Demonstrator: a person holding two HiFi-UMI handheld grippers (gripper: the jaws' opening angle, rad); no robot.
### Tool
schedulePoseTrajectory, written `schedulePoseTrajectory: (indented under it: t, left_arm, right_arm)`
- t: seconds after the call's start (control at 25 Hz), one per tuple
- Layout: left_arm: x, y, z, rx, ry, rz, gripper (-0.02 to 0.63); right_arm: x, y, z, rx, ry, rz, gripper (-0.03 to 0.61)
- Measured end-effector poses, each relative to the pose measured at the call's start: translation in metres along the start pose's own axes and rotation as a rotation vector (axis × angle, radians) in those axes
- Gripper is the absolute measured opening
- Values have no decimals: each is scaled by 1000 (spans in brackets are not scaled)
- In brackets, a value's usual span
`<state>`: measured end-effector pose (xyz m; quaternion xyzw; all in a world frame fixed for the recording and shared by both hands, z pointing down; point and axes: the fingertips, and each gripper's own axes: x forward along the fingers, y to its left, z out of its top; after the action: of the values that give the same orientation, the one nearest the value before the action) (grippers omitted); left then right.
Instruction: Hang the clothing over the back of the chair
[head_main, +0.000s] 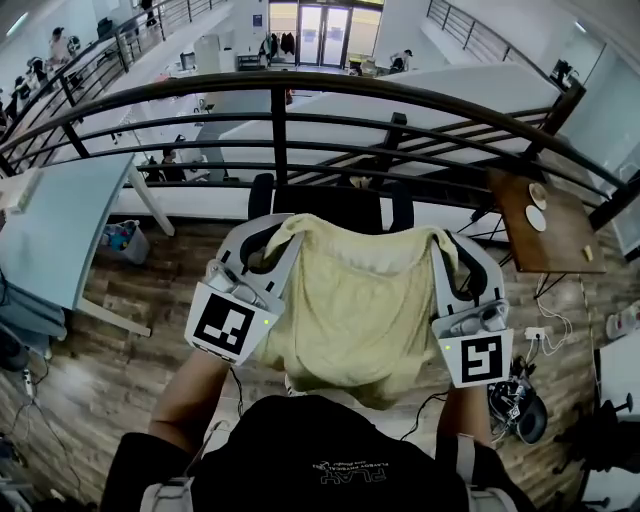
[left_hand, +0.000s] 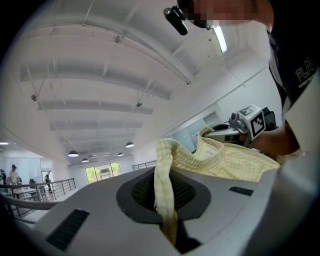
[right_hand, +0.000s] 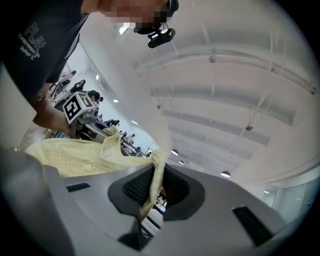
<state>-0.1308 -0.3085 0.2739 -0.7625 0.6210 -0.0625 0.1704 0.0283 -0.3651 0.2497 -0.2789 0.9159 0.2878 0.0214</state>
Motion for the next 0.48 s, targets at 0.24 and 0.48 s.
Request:
schedulePoseTrajectory:
  t: [0.24,0.48]
  left_arm:
    - [15,11,-20,-21,43,-4,25]
    - [31,19,-33,-31,68,-7,25]
  right_arm:
    - [23,-3,-21,-6,41,58,44]
    - [43,-7,-41,16,83,134,44]
